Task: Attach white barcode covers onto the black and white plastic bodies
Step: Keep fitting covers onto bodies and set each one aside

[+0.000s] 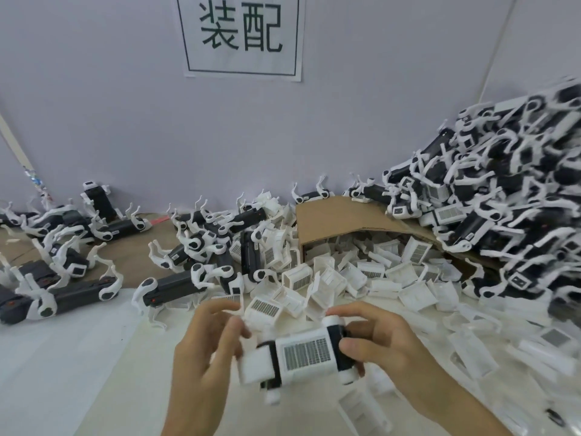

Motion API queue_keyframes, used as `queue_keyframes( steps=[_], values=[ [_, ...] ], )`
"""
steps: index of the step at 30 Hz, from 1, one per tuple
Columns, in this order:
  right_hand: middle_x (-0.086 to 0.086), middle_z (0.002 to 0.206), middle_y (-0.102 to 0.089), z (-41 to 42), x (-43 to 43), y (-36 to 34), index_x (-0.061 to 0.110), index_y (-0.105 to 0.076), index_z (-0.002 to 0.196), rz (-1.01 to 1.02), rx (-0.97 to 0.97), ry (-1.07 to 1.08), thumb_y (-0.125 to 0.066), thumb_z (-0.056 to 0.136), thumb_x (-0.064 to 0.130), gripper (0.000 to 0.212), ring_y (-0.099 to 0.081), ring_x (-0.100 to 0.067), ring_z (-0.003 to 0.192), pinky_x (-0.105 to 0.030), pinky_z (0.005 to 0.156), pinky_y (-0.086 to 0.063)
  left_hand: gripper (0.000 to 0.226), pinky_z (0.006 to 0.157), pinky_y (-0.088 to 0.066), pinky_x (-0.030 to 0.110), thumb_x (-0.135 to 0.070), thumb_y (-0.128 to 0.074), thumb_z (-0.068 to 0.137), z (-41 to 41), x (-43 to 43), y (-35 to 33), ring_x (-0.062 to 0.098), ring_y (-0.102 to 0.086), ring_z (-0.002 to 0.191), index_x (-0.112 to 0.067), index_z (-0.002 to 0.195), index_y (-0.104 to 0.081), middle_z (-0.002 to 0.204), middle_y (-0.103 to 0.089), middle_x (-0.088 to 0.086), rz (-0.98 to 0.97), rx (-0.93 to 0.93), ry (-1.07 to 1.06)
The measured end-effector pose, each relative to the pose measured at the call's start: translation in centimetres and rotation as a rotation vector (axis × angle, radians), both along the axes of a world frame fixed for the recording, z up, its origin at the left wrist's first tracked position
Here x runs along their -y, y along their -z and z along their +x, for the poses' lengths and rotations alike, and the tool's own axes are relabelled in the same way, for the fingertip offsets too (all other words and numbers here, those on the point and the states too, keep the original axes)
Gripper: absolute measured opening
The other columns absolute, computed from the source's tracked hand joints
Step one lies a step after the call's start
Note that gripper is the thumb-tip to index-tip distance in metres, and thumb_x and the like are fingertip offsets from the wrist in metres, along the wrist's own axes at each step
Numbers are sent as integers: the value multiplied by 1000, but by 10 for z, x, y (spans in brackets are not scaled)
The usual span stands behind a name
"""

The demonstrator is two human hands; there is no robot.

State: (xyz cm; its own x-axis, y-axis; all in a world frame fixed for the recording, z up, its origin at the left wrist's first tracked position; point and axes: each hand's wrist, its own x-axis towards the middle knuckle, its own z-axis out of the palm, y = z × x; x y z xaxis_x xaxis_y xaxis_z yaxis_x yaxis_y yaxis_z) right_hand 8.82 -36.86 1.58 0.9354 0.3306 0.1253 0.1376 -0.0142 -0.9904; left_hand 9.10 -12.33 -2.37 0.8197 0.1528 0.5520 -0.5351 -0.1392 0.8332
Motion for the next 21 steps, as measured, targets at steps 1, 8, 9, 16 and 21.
queue_keyframes(
  steps=[1,8,9,16,21],
  values=[
    [-24,88,-71,1,2,-4,21,-74,108,-34,-48,-41,-80,71,30,38,-61,-22,70,-25,58,-47,9,59,-46,18,-32,-58,91,3,-3,0,17,-60,55,-35,97,-63,77,-68,8,-11,17,-49],
    [-13,82,-74,62,30,-97,-5,-66,107,57,-94,213,-65,89,10,24,-68,-18,60,-23,51,-54,26,54,-45,42,3,-64,92,11,-10,7,20,-58,46,-23,93,-60,71,-66,-2,3,0,-217],
    [-10,86,-74,73,43,-126,-6,-64,111,215,-26,300,-63,89,12,28,-70,-17,68,-25,59,-57,20,52,-45,43,-4,-64,88,9,-8,7,18,-58,45,-23,91,-59,69,-65,-4,18,11,-213],
    [-8,135,-57,115,95,-207,17,-47,139,363,320,799,-50,102,23,37,-66,-21,112,-45,107,-48,31,47,-43,16,-8,-59,79,10,-1,7,12,-59,41,-38,89,-56,70,-64,-12,158,35,-192],
    [9,119,-64,84,35,-70,32,-56,123,-240,324,640,-61,96,22,29,-65,-17,110,-33,93,-52,39,74,-47,22,-17,-58,71,19,-9,12,9,-63,80,-42,101,-57,93,-67,-11,264,-40,-242]
  ],
)
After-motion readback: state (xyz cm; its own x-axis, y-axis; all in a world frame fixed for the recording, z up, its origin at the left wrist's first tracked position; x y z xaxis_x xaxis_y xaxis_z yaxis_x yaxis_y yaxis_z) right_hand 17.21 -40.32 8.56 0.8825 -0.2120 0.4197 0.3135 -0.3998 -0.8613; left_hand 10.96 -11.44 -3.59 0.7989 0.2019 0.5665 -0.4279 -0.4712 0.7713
